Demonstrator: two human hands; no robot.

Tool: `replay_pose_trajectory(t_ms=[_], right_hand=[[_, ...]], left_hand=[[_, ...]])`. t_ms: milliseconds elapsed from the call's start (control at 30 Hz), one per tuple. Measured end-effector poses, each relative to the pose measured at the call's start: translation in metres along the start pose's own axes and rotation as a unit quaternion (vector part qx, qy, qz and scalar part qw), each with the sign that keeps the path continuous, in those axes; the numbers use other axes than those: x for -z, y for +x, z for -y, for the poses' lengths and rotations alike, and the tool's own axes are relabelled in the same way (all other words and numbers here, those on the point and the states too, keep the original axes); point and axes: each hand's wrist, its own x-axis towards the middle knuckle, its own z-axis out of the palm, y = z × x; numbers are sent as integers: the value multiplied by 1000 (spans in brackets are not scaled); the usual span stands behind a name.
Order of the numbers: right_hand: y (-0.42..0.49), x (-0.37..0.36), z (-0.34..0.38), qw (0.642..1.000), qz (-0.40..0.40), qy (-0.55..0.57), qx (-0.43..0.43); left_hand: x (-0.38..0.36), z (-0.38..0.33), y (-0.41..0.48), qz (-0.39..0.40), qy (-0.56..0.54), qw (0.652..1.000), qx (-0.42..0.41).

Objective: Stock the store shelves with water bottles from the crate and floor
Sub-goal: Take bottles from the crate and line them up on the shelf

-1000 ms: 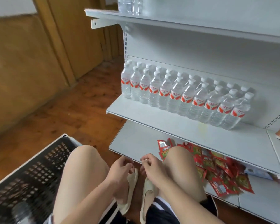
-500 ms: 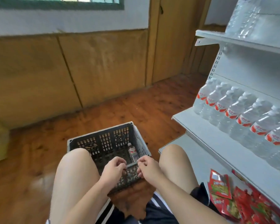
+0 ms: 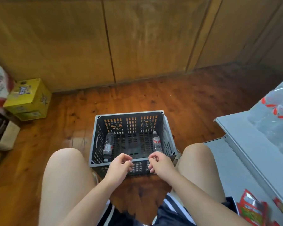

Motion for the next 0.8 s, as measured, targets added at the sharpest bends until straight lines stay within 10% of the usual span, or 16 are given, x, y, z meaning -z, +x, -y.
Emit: replay_pose_trajectory(t_ms=[800], right_hand=[[366,-56,-140,918,42,-184,-349]], left_hand=[[-100,91,336,180,127,953,210]])
